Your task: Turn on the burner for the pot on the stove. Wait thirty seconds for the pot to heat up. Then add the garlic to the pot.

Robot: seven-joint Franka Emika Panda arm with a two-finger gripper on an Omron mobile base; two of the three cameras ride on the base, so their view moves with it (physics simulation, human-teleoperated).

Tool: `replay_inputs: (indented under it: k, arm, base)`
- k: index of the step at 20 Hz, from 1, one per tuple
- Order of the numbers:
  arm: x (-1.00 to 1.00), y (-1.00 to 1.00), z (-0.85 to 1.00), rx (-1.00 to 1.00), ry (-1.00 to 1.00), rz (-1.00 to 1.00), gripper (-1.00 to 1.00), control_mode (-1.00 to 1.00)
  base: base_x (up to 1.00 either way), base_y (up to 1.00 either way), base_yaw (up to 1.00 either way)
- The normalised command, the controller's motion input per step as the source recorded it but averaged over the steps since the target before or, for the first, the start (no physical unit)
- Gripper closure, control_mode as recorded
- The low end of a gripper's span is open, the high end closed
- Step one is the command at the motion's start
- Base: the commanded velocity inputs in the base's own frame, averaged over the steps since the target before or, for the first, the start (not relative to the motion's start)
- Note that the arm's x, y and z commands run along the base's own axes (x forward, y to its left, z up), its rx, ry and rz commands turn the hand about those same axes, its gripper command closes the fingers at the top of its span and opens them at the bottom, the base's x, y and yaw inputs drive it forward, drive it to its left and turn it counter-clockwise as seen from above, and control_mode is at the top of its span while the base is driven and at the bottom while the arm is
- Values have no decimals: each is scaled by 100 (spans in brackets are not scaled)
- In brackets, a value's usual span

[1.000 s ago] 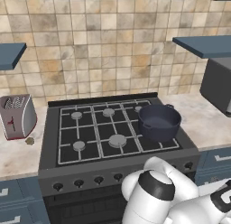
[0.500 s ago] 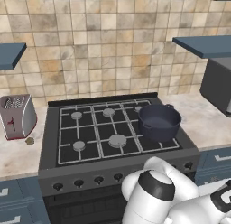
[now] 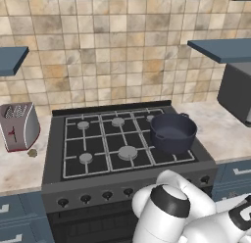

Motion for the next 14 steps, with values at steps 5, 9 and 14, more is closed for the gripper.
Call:
replay_inputs:
  k: [5,9,14]
  arm:
    - [0,0,0,0,0,0,100,-100]
    - [0,0,0,0,0,0,100,-100]
    - [0,0,0,0,0,0,100,-100]
  base:
    - [0,0,0]
    - [0,0,0]
    - [0,0,0]
